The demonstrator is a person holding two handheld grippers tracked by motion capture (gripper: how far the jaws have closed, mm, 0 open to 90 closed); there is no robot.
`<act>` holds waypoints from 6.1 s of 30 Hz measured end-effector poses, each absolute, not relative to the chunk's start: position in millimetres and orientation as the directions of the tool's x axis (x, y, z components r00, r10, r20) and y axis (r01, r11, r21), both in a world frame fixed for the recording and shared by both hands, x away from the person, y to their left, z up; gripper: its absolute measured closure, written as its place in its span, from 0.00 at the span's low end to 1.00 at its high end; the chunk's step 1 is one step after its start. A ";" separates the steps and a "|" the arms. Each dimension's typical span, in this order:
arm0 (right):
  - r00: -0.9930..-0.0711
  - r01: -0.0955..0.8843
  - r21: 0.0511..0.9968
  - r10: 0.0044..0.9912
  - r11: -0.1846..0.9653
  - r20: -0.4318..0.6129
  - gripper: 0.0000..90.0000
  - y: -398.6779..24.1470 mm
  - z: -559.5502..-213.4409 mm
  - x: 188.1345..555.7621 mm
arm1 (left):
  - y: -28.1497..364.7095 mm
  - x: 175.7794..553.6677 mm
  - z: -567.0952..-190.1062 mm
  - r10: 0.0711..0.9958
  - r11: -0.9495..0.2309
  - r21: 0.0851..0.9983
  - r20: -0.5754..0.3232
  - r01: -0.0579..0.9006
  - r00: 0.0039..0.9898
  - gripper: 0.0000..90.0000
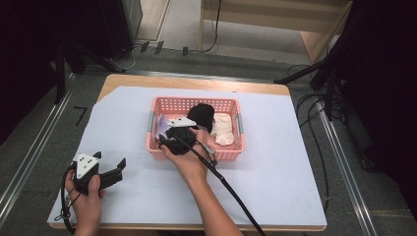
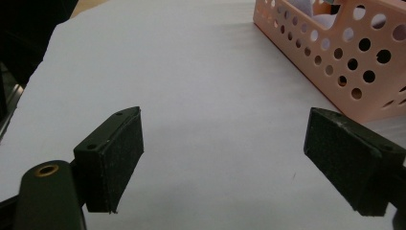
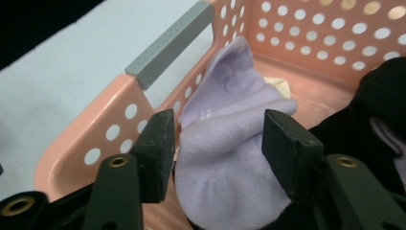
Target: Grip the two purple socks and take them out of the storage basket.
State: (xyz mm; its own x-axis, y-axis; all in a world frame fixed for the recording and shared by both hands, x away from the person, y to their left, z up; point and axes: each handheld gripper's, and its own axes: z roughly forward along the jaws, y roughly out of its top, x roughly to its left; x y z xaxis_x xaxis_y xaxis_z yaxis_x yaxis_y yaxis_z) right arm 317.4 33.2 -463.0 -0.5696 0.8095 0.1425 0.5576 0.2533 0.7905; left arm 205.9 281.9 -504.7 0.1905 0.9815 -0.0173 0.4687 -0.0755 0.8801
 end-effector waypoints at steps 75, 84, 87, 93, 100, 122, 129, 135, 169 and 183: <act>-0.332 0.155 0.972 0.918 -0.175 0.218 0.99 -154.0 -400.8 299.6 | 281.8 206.1 -504.8 0.980 -0.083 0.881 -0.013 0.465 0.198 0.17; -0.221 0.168 0.966 0.948 -0.196 0.230 0.99 -206.9 -414.6 293.4 | 281.0 205.7 -504.8 0.980 -0.088 0.879 -0.008 0.468 0.199 0.17; -0.194 0.182 0.964 0.953 -0.196 0.231 0.99 -219.9 -422.3 292.5 | 280.6 205.6 -504.8 0.981 -0.087 0.880 -0.007 0.468 0.196 0.17; -0.124 0.241 0.949 0.963 -0.205 0.240 0.99 -239.9 -446.1 292.7 | 280.4 205.5 -504.8 0.980 -0.090 0.880 -0.004 0.466 0.198 0.17; -0.065 0.271 0.931 0.961 -0.242 0.269 0.70 -244.1 -458.5 294.9 | 280.3 205.5 -504.6 0.979 -0.094 0.878 -0.003 0.470 0.202 0.17; -0.369 0.388 0.920 0.906 -0.052 0.207 0.63 -118.8 -443.1 330.3 | 280.9 206.0 -504.8 0.980 -0.091 0.878 -0.006 0.469 0.201 0.17; -0.357 0.511 0.859 0.916 0.029 0.182 0.63 -90.0 -454.5 348.8 | 280.8 206.0 -504.9 0.979 -0.091 0.879 -0.006 0.467 0.202 0.17; -0.330 0.597 0.800 0.928 0.063 0.173 0.81 -85.0 -456.5 358.7 | 280.8 206.1 -504.9 0.979 -0.090 0.879 -0.007 0.467 0.202 0.17; -0.320 0.507 0.862 0.932 0.016 0.171 0.59 -56.7 -452.0 390.9 | 281.3 205.8 -504.8 0.978 -0.094 0.879 -0.007 0.468 0.209 0.17; -0.334 0.612 0.781 0.936 0.124 0.113 0.93 -53.0 -467.9 415.4 | 281.4 205.9 -505.0 0.977 -0.092 0.881 -0.009 0.465 0.211 0.17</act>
State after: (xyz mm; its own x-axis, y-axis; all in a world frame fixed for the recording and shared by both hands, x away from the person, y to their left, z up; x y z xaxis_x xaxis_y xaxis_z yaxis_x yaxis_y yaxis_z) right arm 415.4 -53.0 -467.9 -0.3341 0.9357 0.1133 0.6120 0.1240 0.7811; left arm 205.9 281.4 -505.0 0.2114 0.9774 -0.0095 0.4648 -0.0920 0.8806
